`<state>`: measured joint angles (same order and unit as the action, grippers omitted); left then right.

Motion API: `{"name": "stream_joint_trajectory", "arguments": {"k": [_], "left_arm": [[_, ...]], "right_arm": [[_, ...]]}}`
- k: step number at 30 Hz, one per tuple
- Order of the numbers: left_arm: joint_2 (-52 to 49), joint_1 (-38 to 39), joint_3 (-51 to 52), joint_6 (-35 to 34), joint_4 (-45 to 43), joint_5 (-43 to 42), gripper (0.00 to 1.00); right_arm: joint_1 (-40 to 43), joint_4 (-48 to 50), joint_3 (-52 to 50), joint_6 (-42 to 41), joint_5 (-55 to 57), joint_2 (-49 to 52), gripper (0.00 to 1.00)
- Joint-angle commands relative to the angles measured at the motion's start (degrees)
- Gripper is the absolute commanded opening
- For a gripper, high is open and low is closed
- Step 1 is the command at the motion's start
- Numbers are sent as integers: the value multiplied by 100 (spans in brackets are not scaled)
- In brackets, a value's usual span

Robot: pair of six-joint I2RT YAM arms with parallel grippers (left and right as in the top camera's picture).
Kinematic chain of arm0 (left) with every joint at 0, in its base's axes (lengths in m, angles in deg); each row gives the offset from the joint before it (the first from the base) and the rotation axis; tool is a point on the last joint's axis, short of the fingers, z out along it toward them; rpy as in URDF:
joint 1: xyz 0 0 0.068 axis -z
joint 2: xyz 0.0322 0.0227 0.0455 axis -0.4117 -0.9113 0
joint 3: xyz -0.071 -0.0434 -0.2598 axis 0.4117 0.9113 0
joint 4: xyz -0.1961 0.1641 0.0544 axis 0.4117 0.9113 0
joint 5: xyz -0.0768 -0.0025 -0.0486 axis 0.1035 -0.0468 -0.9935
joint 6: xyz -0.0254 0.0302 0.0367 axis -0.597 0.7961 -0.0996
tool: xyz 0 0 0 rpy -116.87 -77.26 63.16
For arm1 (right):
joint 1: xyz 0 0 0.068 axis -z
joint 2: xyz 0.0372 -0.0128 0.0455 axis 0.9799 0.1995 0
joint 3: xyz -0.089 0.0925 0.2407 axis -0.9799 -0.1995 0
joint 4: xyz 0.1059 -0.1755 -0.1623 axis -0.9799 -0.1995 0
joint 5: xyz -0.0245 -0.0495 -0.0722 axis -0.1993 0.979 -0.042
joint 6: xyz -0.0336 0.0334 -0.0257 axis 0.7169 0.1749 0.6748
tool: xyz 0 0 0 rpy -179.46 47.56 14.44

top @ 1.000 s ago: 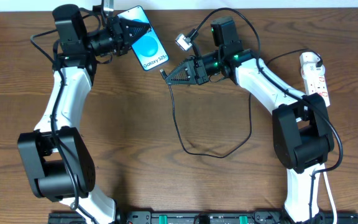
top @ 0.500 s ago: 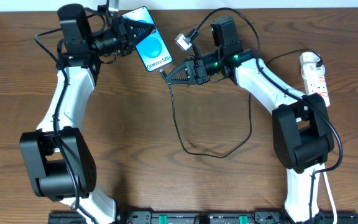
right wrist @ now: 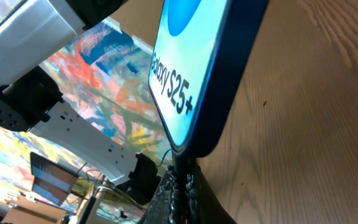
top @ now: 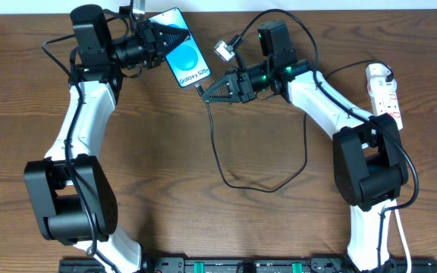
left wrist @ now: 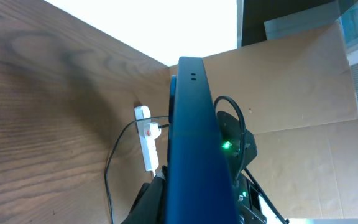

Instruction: Plug charger to phone and switch on socket

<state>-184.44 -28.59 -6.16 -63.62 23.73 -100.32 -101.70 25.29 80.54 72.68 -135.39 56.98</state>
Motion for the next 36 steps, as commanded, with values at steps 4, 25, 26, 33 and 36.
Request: {"name": "stream_joint_trajectory", "arguments": {"k": [4,25,26,33,36], "left_arm": [[116,-9,-70,101,-52,-96,8],[116,-9,-70,101,-55,57,7],[116,-9,-70,103,-55,57,7],[116,-9,-70,212,-52,52,8],[116,-9,-70,234,-52,52,7]], "right_arm": [[39,15,7,-81,-144,-101,1],[37,13,7,-122,-146,-101,1],[39,13,7,-122,-144,-101,1],[39,13,7,-122,-146,-101,1],[39,13,7,-122,-146,-101,1]]}}
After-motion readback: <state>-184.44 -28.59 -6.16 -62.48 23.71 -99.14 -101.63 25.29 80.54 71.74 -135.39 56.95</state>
